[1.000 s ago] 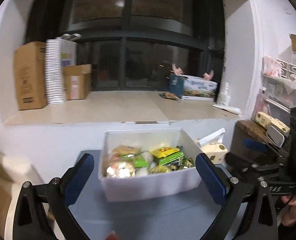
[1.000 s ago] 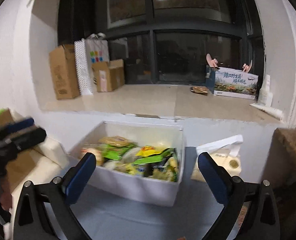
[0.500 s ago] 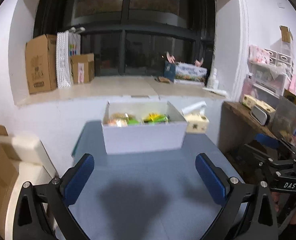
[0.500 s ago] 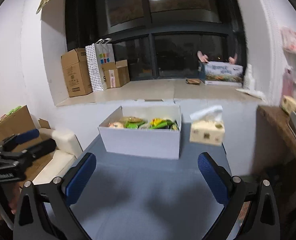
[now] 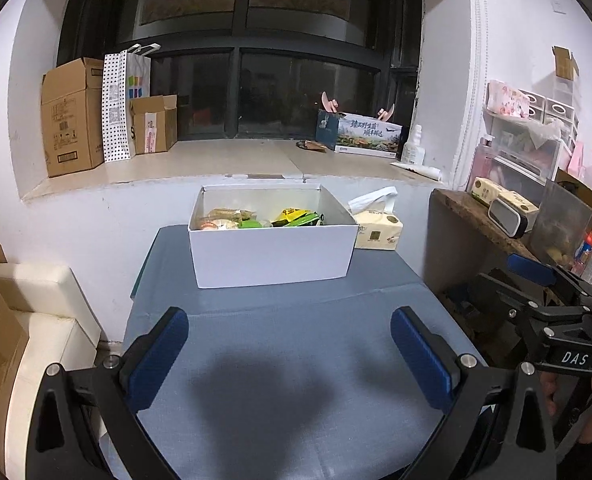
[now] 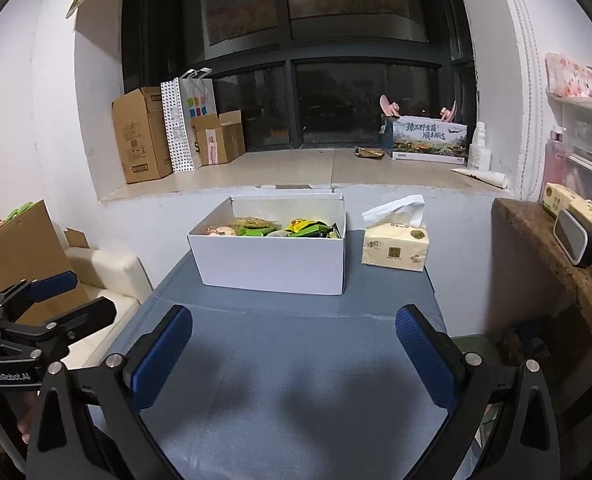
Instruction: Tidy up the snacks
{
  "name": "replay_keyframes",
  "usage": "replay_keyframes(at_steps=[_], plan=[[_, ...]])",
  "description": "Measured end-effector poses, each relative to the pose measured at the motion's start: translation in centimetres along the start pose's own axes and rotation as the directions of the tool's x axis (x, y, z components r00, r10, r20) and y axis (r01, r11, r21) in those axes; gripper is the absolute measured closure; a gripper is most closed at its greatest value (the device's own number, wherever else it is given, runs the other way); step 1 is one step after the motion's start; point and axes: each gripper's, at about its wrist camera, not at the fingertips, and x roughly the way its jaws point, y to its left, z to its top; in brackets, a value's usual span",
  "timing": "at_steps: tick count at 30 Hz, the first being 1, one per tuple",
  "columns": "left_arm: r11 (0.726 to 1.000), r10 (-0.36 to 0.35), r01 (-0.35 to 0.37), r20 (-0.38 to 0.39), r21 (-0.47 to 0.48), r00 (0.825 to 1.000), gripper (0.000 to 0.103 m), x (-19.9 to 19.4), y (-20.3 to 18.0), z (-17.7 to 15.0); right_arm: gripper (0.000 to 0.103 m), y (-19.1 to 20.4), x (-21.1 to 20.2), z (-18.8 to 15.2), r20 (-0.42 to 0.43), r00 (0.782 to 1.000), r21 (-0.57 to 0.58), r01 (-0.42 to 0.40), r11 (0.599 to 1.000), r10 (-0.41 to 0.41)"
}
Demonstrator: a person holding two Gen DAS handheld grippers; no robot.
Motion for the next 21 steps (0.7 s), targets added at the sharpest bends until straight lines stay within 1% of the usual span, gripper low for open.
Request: replay_keyframes(at_steps=[12, 21], plan=[[1.000, 0.007, -0.007, 0.001, 0.001, 1.000, 0.000, 0.01, 0.09, 0.21, 0.000, 0.42, -0.40, 0.15, 0.015, 1.000, -0.017, -0.005, 1.000, 0.005], [1.000, 0.012, -0.012, 0.000, 0.000, 1.000, 0.000, 0.01, 0.24, 0.22, 0.000, 0.52, -0.26, 0.09, 0.007, 1.000, -0.023, -0.010, 1.000, 0.010]])
